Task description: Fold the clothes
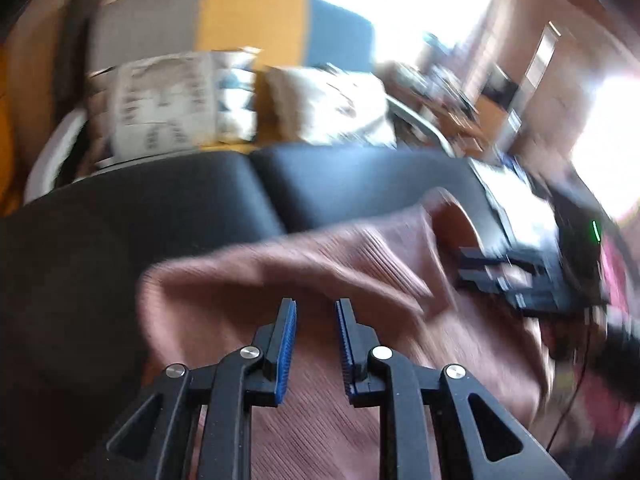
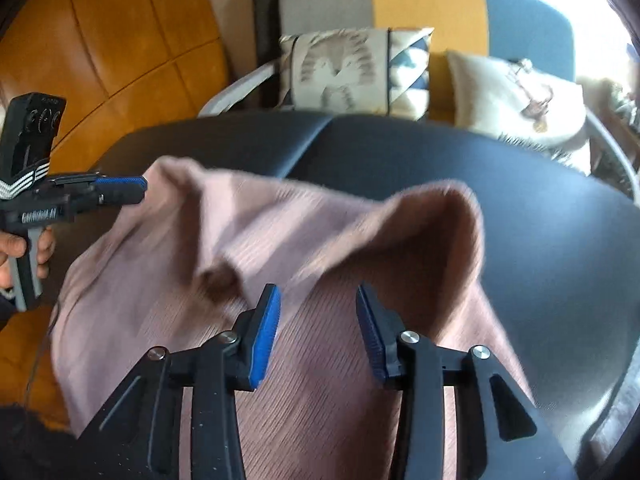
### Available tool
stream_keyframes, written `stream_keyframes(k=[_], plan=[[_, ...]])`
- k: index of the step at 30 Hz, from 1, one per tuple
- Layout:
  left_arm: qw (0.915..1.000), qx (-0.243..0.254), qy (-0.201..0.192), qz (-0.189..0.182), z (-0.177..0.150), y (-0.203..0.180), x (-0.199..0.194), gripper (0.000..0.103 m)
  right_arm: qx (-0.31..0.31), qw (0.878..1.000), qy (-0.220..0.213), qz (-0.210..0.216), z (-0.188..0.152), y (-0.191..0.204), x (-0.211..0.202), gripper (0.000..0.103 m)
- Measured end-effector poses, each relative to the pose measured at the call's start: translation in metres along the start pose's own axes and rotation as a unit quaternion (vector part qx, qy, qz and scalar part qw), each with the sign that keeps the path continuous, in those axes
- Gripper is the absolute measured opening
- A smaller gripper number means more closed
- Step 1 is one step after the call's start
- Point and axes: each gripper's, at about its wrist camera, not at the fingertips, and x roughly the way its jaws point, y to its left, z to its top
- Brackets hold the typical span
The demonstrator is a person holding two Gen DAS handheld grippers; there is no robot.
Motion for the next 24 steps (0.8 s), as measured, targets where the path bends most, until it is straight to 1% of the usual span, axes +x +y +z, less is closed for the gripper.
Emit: stream_keyframes(k=[3, 6, 9, 11, 12, 13, 14, 15, 16, 17, 18, 19, 21, 22, 24], plan=[[0.9981, 0.025, 0.047, 0.032, -0.001, -0.006, 0.030, 0.020, -0.013, 1.000, 0.025, 0.007, -0.005, 0.004, 0.008, 0.043], [0.9923, 0.049, 0.093, 0.064, -0.002, -0.013, 0.060, 0.020, -0.017, 0.999, 0.042, 0.004, -0.002, 0.006, 0.023, 0.043], [0.9906, 0.061, 0.090, 0.084, 0.014, -0.014, 0.076, 0.020, -0.032, 0.999, 0.038, 0.013, 0.011, 0.009, 0.038, 0.043], [0.9930, 0.060, 0.069, 0.075, 0.030, -0.017, 0.080, 0.020, -0.030, 0.999, 0.023, 0.025, 0.025, 0.010, 0.044, 0.043], [0.9955, 0.045, 0.054, 0.063, 0.038, -0.016, 0.081, 0.020, -0.021, 0.999, 0.011, 0.028, 0.034, 0.010, 0.047, 0.043], [0.9982, 0.017, 0.032, 0.048, 0.047, -0.010, 0.079, 0.020, -0.011, 0.999, -0.003, 0.031, 0.044, 0.008, 0.048, 0.043], [0.9992, -0.020, 0.006, 0.033, 0.054, 0.000, 0.077, 0.020, 0.007, 0.999, -0.023, 0.034, 0.052, 0.004, 0.048, 0.043], [0.9980, -0.058, -0.020, 0.018, 0.061, 0.011, 0.074, 0.020, 0.031, 0.998, -0.039, 0.034, 0.058, -0.004, 0.048, 0.043], [0.9937, -0.104, -0.040, 0.011, 0.064, 0.027, 0.072, 0.020, 0.055, 0.996, -0.056, 0.034, 0.065, -0.012, 0.048, 0.043], [0.9869, -0.150, -0.060, 0.003, 0.067, 0.042, 0.069, 0.020, 0.076, 0.994, -0.069, 0.031, 0.070, -0.019, 0.048, 0.043], [0.9769, -0.198, -0.080, 0.002, 0.068, 0.062, 0.065, 0.020, 0.089, 0.993, -0.073, 0.020, 0.070, -0.025, 0.048, 0.043], [0.9698, -0.226, -0.091, 0.004, 0.069, 0.074, 0.063, 0.020, 0.103, 0.992, -0.077, 0.010, 0.069, -0.031, 0.048, 0.043], [0.9615, -0.258, -0.093, 0.014, 0.064, 0.091, 0.060, 0.020, 0.119, 0.990, -0.076, -0.007, 0.065, -0.040, 0.046, 0.043], [0.9644, -0.248, -0.090, 0.018, 0.061, 0.093, 0.057, 0.020, 0.123, 0.990, -0.074, -0.011, 0.062, -0.041, 0.043, 0.043], [0.9741, -0.210, -0.080, 0.026, 0.054, 0.083, 0.052, 0.020, 0.122, 0.990, -0.076, -0.017, 0.055, -0.038, 0.032, 0.043]])
